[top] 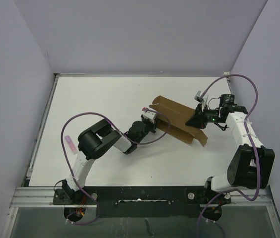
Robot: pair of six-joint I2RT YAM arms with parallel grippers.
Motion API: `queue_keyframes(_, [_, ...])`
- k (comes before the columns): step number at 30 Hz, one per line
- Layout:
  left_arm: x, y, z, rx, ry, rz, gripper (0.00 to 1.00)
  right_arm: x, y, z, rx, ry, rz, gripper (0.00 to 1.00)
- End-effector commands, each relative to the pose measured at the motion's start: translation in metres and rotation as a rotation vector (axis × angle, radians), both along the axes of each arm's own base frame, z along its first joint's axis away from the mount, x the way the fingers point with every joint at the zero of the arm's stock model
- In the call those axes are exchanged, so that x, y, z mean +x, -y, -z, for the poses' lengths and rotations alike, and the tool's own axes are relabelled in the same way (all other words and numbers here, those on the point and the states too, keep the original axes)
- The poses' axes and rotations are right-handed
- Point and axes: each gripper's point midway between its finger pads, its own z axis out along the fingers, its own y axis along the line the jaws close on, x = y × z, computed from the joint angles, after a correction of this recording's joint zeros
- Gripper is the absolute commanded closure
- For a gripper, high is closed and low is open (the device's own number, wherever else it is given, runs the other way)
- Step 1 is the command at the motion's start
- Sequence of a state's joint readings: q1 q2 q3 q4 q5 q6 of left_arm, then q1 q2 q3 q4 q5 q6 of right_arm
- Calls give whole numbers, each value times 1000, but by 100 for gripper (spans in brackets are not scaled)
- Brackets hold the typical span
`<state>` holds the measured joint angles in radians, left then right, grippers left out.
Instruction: Fold the paper box
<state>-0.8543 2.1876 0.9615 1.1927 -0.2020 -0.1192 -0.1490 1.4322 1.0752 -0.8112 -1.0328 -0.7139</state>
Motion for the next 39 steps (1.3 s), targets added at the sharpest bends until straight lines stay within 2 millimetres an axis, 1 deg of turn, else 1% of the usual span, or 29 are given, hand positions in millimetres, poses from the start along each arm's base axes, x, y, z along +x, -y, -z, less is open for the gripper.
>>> queue_keyframes(1, [9, -8, -21, -33, 33, -51, 100, 1, -2, -14, 24, 18, 3, 100])
queue_keyframes(5, [7, -7, -26, -28, 21, -46, 99, 0, -3, -15, 32, 16, 1, 100])
queue_keyframes(9, [3, -8, -28, -1, 15, -41, 86, 0, -5, -16, 47, 10, -3, 100])
queue_keyframes(13, [2, -13, -24, 14, 17, -53, 79, 0, -5, -16, 51, 5, -4, 100])
queue_keyframes(16, [3, -13, -21, 6, 8, -63, 77, 0, -6, -16, 55, 1, -4, 100])
queue_keyframes(19, [4, -14, -21, -9, 9, -74, 77, 0, -6, -15, 56, -2, -5, 100])
queue_keyframes(21, [5, -13, -21, -14, 9, -76, 79, 0, -6, -15, 58, -6, -5, 100])
queue_keyframes(24, [4, -13, -22, -16, 10, -75, 96, 0, -7, -14, 58, -11, -8, 100])
queue_keyframes(25, [4, -14, -24, -19, 13, -75, 100, 0, -7, -14, 58, -12, -8, 100])
queue_keyframes(30, [0, -16, -27, -13, 6, -75, 100, -1, -8, -16, 64, -9, -13, 100])
queue_keyframes(36, [-10, -21, -37, -27, -11, -66, 100, -3, -11, -22, 77, 7, -21, 100])
queue_keyframes(39, [-15, -23, -39, -31, -20, -58, 85, -3, -11, -21, 76, 5, -22, 100])
